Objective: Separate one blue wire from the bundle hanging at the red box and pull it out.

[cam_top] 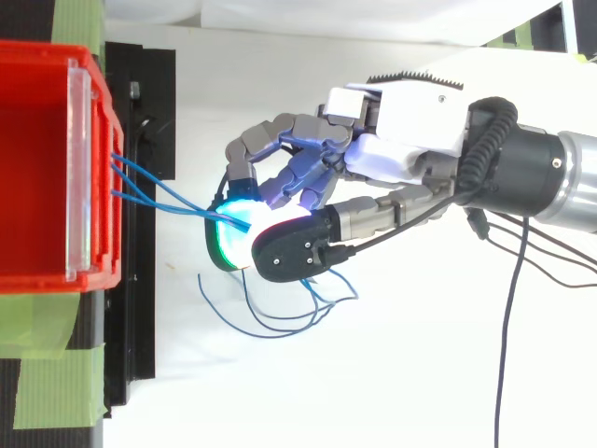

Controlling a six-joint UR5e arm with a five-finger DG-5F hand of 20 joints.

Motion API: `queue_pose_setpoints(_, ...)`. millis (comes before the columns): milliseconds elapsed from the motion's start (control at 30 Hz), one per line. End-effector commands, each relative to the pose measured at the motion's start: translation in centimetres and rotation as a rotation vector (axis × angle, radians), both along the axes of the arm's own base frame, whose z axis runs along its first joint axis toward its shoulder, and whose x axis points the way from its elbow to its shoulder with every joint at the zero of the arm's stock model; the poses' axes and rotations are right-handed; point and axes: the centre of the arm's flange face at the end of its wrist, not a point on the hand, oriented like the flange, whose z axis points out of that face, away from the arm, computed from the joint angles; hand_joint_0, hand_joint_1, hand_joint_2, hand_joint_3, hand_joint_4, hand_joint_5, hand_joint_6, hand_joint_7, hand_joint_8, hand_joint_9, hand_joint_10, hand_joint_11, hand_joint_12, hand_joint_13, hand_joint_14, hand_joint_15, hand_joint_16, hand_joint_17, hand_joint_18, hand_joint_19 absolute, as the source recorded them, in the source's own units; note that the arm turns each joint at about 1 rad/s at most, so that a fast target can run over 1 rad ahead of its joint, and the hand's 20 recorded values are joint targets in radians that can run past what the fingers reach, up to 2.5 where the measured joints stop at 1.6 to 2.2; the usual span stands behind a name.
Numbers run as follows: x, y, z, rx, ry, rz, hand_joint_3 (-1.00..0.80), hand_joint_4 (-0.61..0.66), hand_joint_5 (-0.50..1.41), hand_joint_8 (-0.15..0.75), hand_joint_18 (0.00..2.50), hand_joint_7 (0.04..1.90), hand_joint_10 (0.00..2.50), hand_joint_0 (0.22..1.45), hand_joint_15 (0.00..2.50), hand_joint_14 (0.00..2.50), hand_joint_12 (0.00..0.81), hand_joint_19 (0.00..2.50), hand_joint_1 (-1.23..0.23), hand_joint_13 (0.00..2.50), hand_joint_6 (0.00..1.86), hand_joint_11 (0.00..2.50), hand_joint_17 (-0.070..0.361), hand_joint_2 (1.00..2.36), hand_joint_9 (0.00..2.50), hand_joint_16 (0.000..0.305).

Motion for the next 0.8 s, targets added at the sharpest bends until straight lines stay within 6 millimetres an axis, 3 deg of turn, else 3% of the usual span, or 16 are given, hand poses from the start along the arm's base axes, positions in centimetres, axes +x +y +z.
queue_pose_setpoints(0,0.03,0.01,-0.04,0.000,0.001,0.000,0.22,0.09,-0.14,0.430,0.61,1.30,0.01,0.56,1.29,0.00,0.488,0.15,-0.64,1.38,0.89,0.48,0.160,1.13,0.77,0.071)
queue_pose_setpoints(233,0.02,0.01,0.05,-0.001,-0.001,0.000,0.22,0.09,-0.15,0.431,0.63,1.29,0.01,0.57,1.39,0.13,0.499,0.17,-0.65,1.34,0.89,0.58,0.162,1.08,0.84,0.072)
queue_pose_setpoints(433,0.02,0.01,0.05,0.001,-0.001,0.000,0.22,0.11,-0.15,0.441,0.65,1.28,0.01,0.58,1.36,0.35,0.498,0.19,-0.66,1.29,0.89,0.95,0.162,1.05,1.03,0.072)
queue_pose_setpoints(467,0.02,0.01,0.05,0.001,-0.001,0.000,0.22,0.11,-0.15,0.448,0.65,1.28,0.01,0.58,1.35,0.34,0.502,0.19,-0.66,1.26,0.89,0.98,0.162,1.05,1.05,0.072)
queue_pose_setpoints(567,0.02,0.01,0.05,0.001,-0.001,0.000,0.22,0.11,-0.15,0.448,0.63,1.28,0.01,0.58,1.40,0.00,0.535,0.20,-0.66,1.23,0.89,0.98,0.162,1.04,1.06,0.072)
queue_pose_setpoints(667,0.02,0.01,0.05,0.001,-0.001,0.000,0.22,0.11,-0.15,0.446,0.61,1.28,0.01,0.58,1.05,0.01,0.587,0.19,-0.66,1.06,0.89,0.96,0.163,1.04,1.05,0.073)
queue_pose_setpoints(767,0.03,0.01,-0.04,0.000,0.001,0.000,0.21,0.11,-0.15,0.446,0.61,1.28,0.01,0.58,0.81,0.02,0.588,0.20,-0.66,0.90,0.89,0.93,0.166,1.06,1.03,0.074)
